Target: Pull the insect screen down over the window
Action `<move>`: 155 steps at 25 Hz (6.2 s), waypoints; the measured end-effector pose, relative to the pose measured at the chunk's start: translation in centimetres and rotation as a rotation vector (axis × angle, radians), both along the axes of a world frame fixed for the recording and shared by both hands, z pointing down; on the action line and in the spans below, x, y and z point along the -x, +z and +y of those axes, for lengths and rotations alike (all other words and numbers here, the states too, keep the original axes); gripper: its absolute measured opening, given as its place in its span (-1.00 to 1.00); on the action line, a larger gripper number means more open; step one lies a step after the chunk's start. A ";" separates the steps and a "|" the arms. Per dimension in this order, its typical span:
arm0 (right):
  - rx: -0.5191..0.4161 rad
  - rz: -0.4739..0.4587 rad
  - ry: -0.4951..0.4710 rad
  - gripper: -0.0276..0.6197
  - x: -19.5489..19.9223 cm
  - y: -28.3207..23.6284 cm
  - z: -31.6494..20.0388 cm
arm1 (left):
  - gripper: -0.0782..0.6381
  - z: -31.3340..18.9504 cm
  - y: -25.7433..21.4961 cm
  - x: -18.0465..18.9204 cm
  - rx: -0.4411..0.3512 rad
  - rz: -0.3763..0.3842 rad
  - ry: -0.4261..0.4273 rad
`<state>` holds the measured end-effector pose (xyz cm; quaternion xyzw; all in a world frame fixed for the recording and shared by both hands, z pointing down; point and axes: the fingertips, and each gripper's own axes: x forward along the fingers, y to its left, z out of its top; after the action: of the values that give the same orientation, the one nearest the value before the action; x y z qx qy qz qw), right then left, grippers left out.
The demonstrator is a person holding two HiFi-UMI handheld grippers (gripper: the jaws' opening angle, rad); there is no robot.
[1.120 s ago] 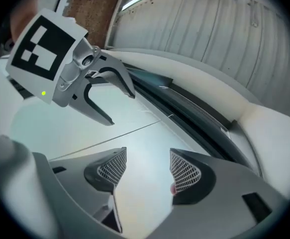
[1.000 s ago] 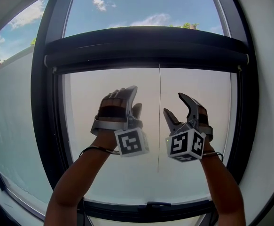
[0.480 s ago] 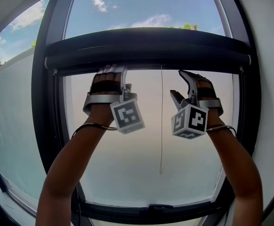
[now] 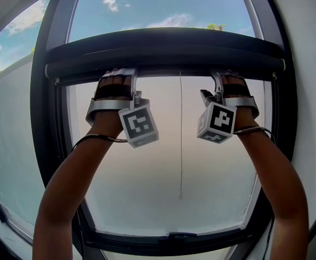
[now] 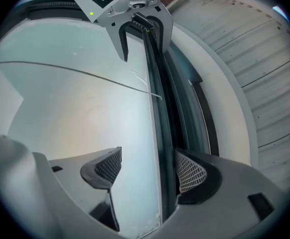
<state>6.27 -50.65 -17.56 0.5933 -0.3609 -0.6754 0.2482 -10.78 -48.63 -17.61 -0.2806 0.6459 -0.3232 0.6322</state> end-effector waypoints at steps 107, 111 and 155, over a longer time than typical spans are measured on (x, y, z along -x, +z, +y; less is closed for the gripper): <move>0.811 0.114 0.104 0.07 -1.1 29.0 2.8 | 0.16 2.3 29.5 -0.3 0.835 0.106 0.077; 0.842 0.085 0.066 0.07 -0.9 29.1 3.1 | 0.16 2.3 29.6 -0.2 0.827 0.090 0.070; 0.801 0.097 0.083 0.07 -1.6 44.4 1.3 | 0.15 1.6 44.7 -0.3 0.960 0.056 0.080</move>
<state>7.83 -49.32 26.82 0.4310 -0.5592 -0.4980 0.5035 -10.50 -47.01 27.08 -0.5739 0.4293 -0.5526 0.4255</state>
